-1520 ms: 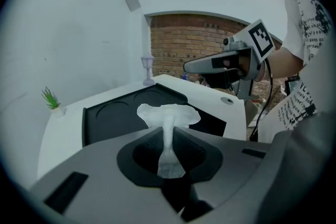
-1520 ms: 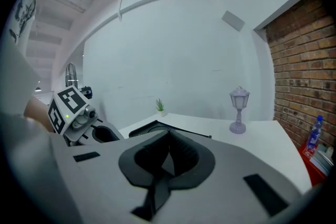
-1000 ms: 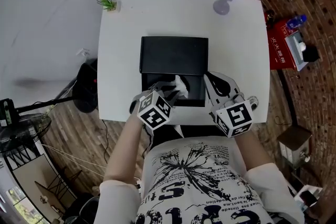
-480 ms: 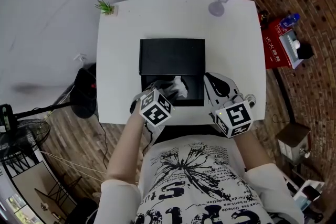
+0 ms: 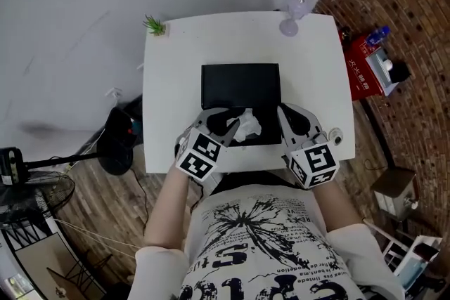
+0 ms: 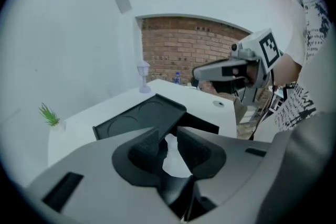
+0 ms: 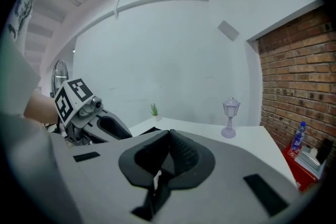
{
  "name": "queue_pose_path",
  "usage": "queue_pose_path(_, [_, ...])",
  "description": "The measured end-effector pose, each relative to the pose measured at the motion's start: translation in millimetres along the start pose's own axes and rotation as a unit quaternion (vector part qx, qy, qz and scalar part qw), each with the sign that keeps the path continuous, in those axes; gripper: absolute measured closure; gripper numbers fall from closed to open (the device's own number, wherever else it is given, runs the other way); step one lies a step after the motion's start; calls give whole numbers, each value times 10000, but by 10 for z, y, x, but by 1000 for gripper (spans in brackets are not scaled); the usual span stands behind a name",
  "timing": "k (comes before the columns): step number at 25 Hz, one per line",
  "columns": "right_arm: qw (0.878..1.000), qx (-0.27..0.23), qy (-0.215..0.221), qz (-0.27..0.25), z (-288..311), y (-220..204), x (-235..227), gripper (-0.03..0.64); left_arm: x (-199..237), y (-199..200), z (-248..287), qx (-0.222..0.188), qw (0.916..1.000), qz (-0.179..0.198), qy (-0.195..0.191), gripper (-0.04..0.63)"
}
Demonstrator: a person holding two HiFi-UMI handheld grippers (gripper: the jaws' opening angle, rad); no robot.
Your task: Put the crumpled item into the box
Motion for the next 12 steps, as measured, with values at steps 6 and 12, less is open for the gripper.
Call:
queue_pose_path(6, [9995,-227,-141,-178,-144,274,259,601,194,481,-768,-1065,9927,-100,549,569])
queue_pose_path(12, [9981,-443,-230,-366,-282,487,439,601,274,682,-1403,-1909,9758,-199,1044,581])
Point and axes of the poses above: the fingertips, and each gripper's own axes: z forward along the fingers, x to its left, y out of its top, the point moved 1 cm from there along -z, backward along the fingers, and after that the axes turned 1 degree about y, right-handed, at the moved point
